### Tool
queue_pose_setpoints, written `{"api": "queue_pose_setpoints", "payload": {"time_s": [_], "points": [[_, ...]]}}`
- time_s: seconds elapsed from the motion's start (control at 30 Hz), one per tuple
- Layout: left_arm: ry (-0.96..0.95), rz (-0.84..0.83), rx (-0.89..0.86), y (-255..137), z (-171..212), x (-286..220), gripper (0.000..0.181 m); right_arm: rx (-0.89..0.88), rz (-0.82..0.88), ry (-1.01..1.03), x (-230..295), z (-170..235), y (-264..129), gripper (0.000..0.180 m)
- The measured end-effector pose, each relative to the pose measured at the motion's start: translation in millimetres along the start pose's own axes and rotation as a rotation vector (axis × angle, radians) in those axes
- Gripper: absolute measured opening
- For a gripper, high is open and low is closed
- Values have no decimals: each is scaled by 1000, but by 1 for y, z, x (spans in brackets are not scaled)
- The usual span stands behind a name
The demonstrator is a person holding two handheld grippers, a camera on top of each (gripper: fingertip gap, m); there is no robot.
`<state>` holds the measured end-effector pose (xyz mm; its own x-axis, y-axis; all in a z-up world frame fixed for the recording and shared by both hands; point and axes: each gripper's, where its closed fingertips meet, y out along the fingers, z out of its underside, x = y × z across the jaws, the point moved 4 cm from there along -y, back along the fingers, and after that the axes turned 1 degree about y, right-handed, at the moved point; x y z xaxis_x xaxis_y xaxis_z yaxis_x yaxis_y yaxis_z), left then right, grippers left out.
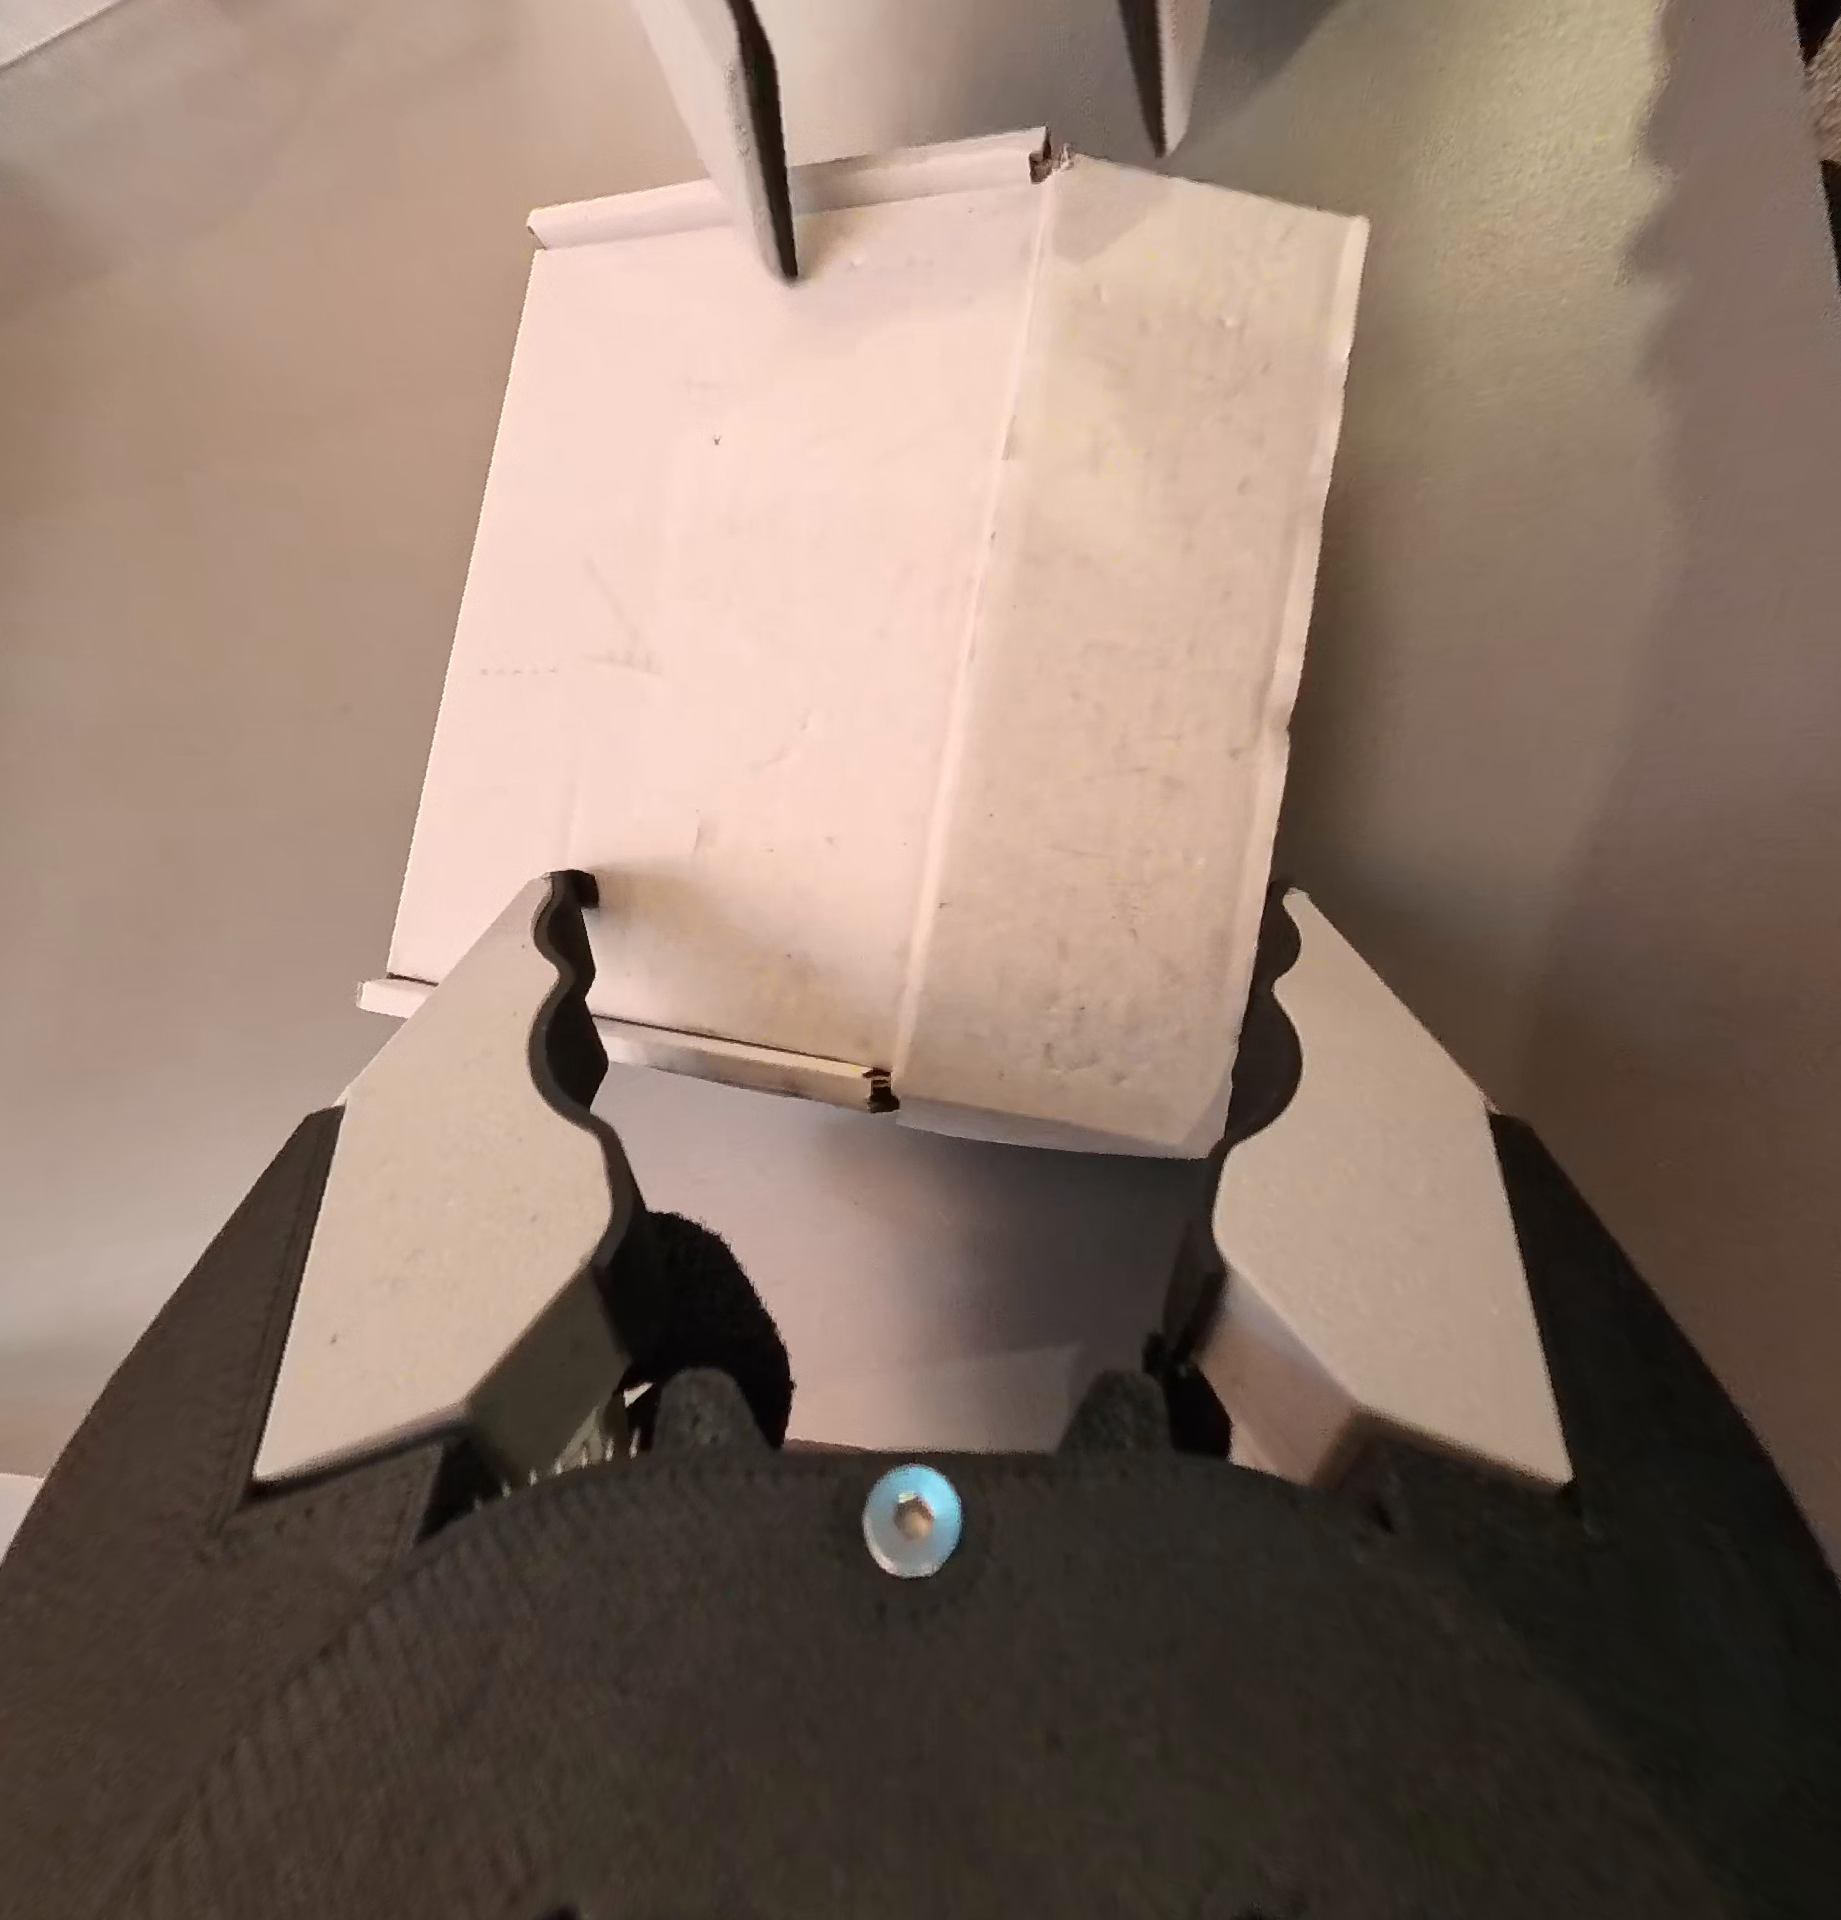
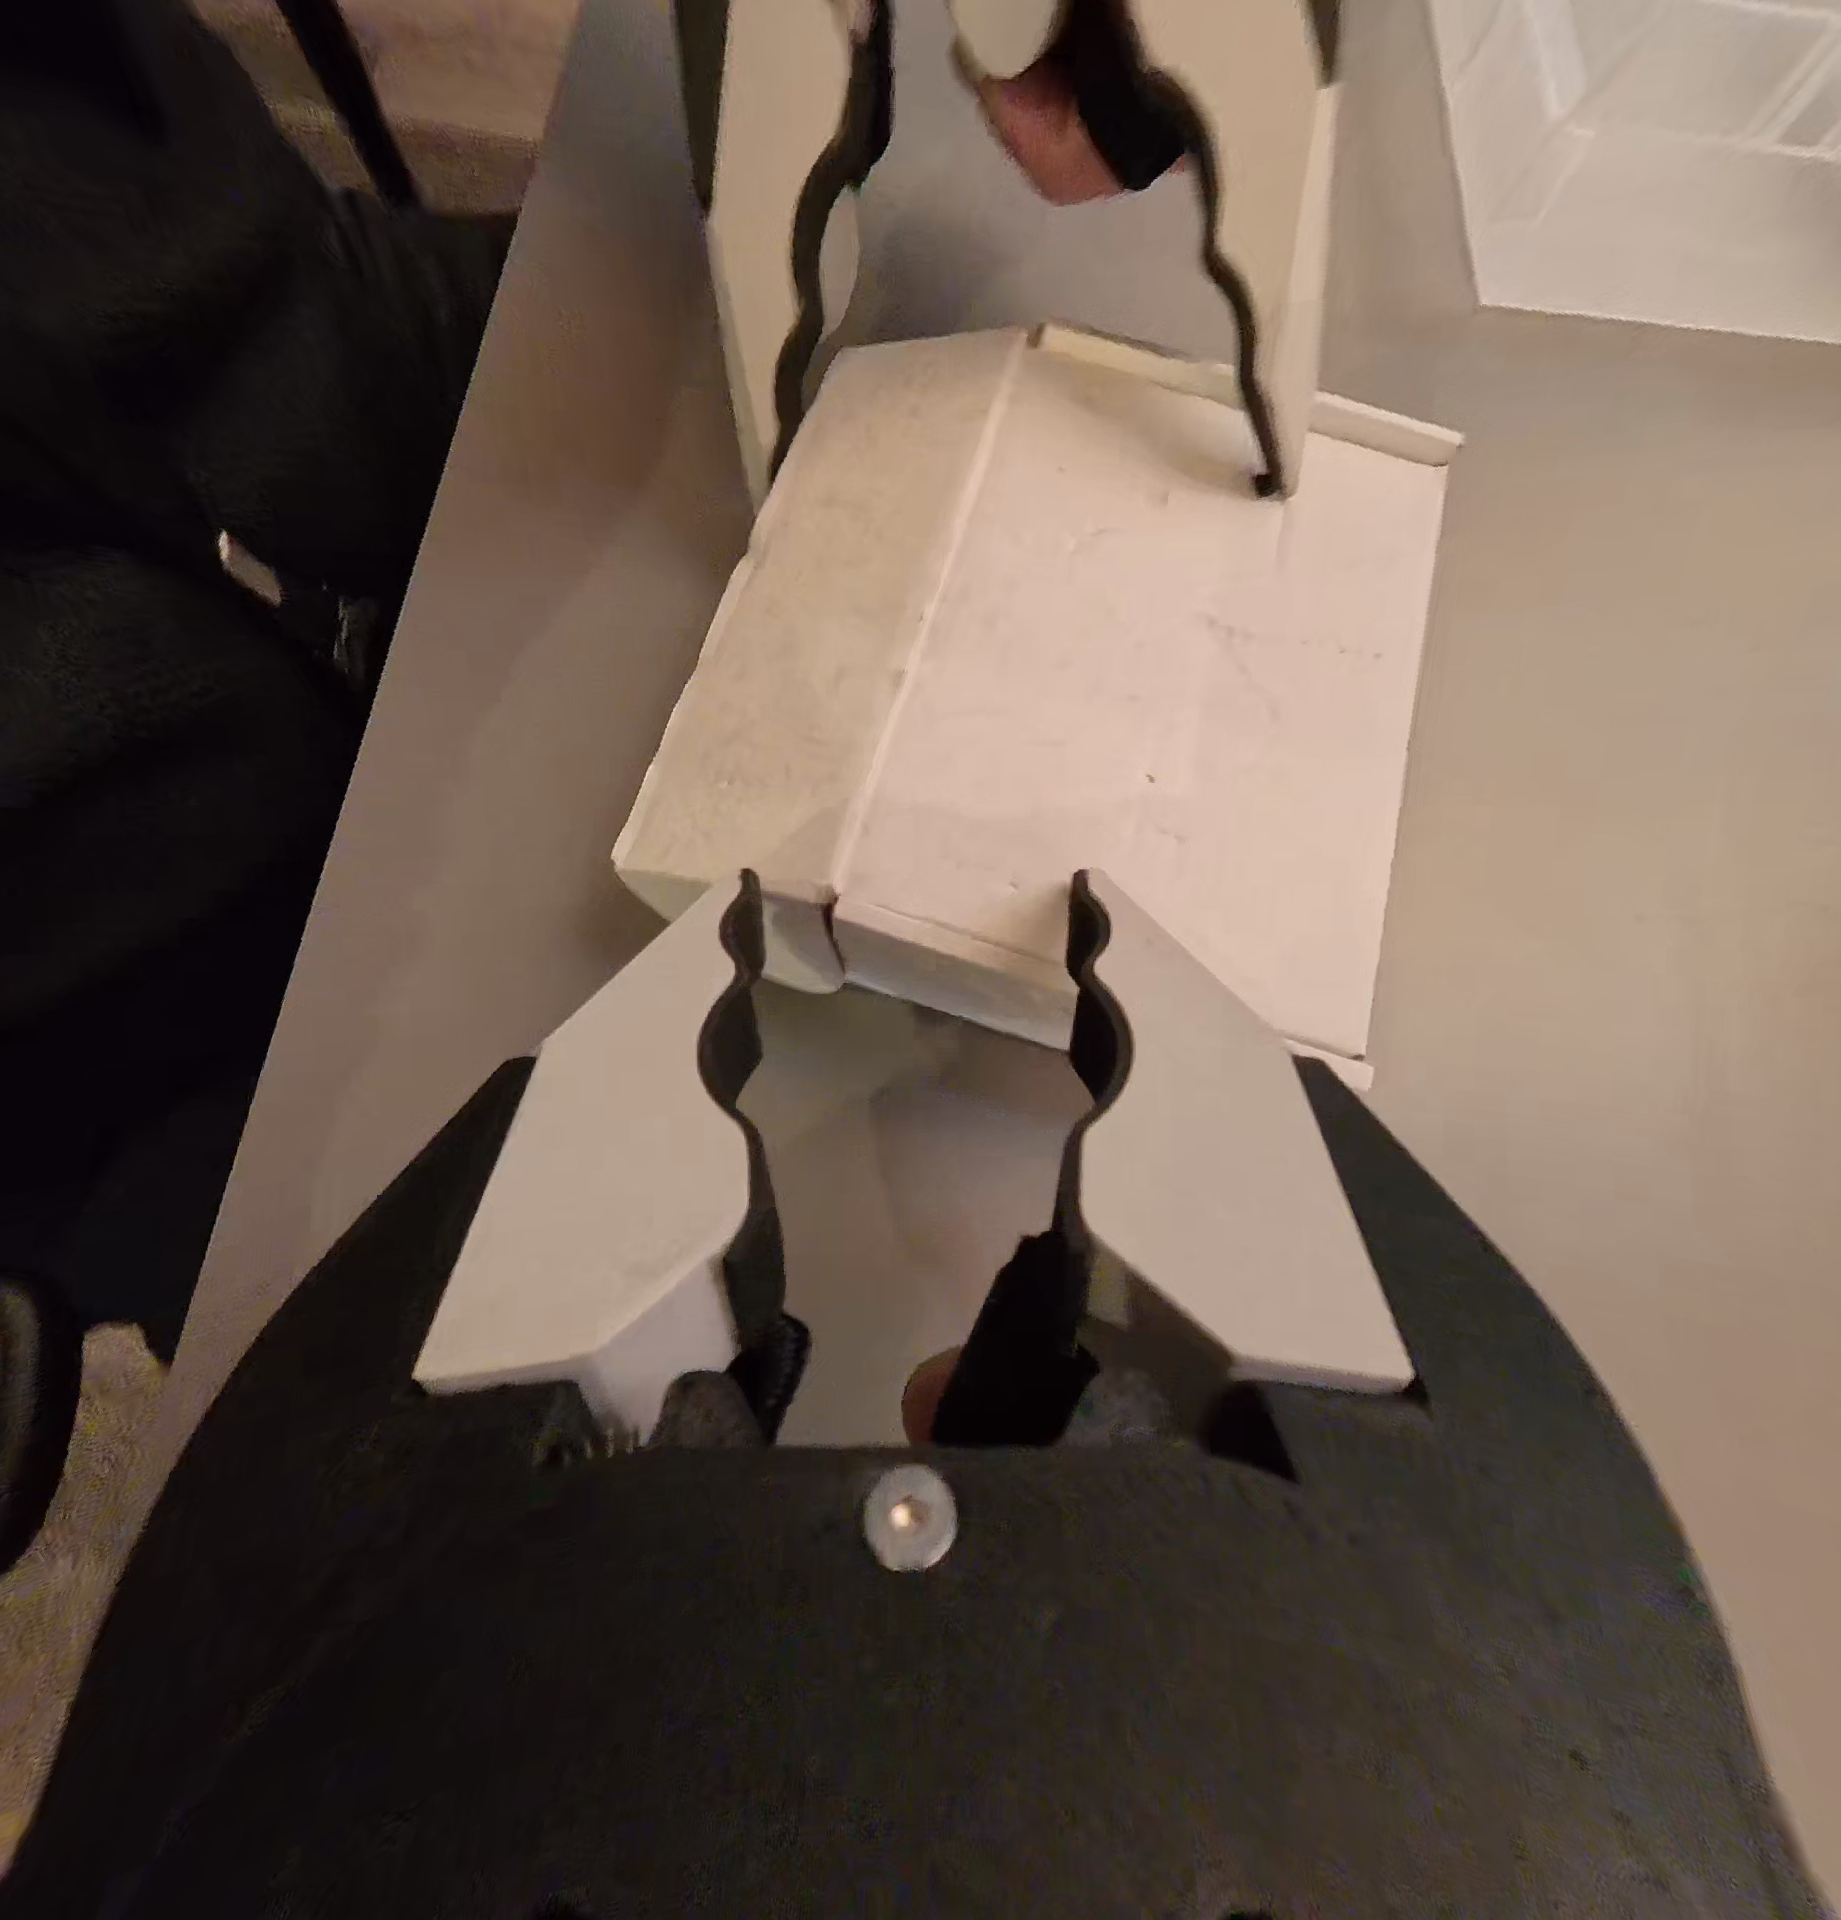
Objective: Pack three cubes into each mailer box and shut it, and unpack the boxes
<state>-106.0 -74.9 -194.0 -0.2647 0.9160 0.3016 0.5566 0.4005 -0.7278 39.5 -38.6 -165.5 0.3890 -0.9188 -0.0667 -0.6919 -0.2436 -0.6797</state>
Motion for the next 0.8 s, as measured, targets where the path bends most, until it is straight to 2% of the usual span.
{"api": "queue_pose_setpoints", "payload": {"time_s": [0.13,0.33,0.4,0.53,0.8], "points": [[9,1,0,0,0,0,124,92,66,-123,-1,9,-8,62],[17,-2,7,1,0,0,125,244,147,-306,0,4,6,61],[12,-3,4,1,0,-1,125,250,155,-288,1,2,9,65],[2,-5,-11,2,0,-1,127,148,123,-162,-1,1,8,64],[15,3,-7,1,0,-1,127,142,145,-198,-2,3,8,58]]}}
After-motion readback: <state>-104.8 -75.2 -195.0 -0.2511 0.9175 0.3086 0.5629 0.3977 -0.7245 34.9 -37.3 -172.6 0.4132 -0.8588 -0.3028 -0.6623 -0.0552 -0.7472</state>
